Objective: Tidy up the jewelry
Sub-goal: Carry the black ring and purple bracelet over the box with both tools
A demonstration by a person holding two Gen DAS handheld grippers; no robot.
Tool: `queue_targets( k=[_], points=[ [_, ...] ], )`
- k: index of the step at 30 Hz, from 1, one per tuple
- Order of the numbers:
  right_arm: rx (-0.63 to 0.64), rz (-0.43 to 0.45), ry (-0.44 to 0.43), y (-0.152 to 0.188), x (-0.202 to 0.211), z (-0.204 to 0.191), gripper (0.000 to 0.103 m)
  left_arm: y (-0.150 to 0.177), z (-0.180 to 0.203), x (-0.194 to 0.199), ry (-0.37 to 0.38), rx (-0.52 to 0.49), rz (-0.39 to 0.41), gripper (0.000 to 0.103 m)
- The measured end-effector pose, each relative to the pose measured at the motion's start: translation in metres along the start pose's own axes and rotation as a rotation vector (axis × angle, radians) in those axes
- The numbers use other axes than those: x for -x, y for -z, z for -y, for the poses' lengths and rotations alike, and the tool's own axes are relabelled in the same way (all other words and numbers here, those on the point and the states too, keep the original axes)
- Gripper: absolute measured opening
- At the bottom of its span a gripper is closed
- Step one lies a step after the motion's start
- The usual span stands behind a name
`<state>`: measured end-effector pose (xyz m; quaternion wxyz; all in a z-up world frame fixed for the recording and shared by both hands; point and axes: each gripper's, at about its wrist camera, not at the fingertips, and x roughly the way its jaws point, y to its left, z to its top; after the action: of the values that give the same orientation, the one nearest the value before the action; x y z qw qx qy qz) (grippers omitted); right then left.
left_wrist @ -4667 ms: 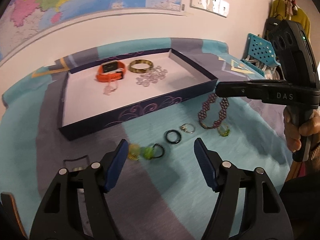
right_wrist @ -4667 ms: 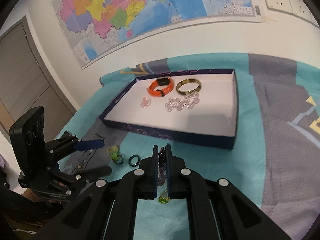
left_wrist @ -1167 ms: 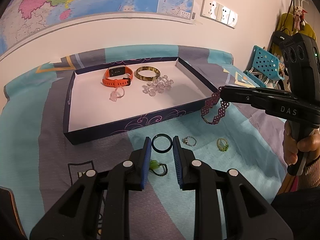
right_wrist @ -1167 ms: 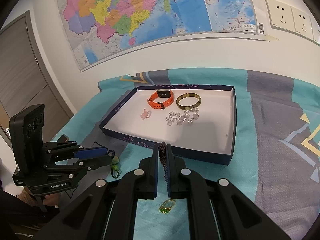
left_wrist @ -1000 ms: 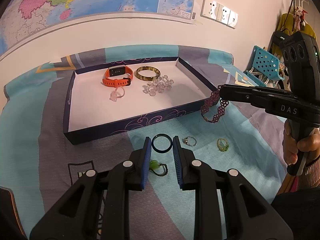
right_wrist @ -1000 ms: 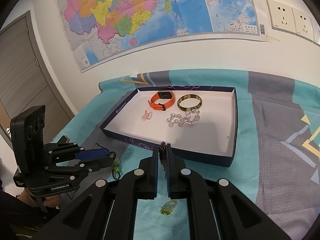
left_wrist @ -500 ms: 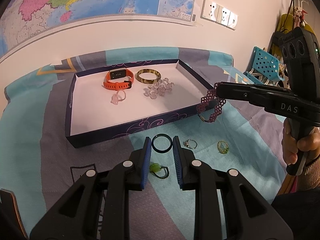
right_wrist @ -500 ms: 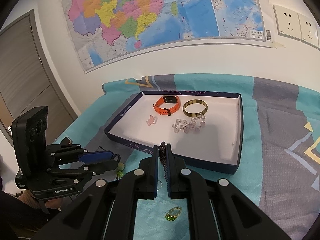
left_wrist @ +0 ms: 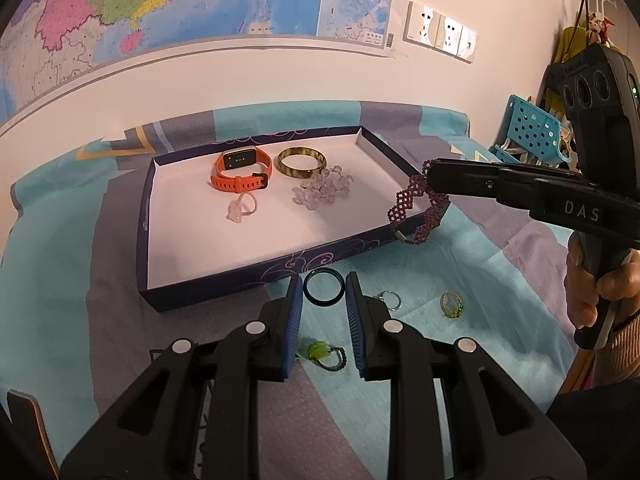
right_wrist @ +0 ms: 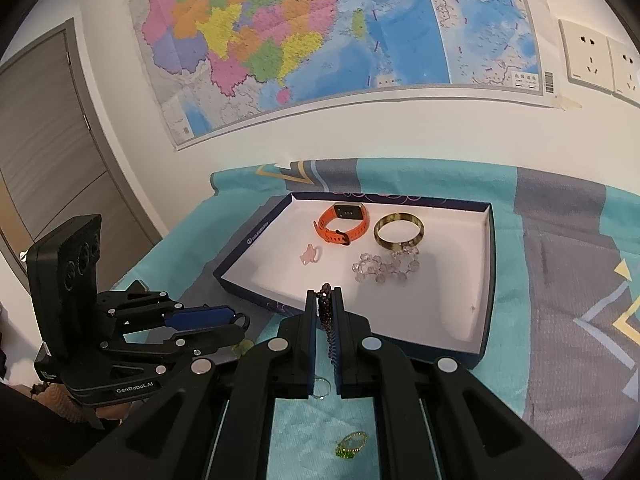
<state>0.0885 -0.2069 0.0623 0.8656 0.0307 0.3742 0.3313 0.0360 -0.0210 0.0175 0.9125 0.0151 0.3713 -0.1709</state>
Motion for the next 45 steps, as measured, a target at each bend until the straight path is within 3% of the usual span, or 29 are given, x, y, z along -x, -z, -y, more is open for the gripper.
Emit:
queue_targets(
  k=[45],
  points=[
    [-0.038,-0.019,-0.052,-0.041,-0.044,0.015,0.006,-0.038,-0.025,-0.026,-0.058,-0.015,0.002,0.022]
  ],
)
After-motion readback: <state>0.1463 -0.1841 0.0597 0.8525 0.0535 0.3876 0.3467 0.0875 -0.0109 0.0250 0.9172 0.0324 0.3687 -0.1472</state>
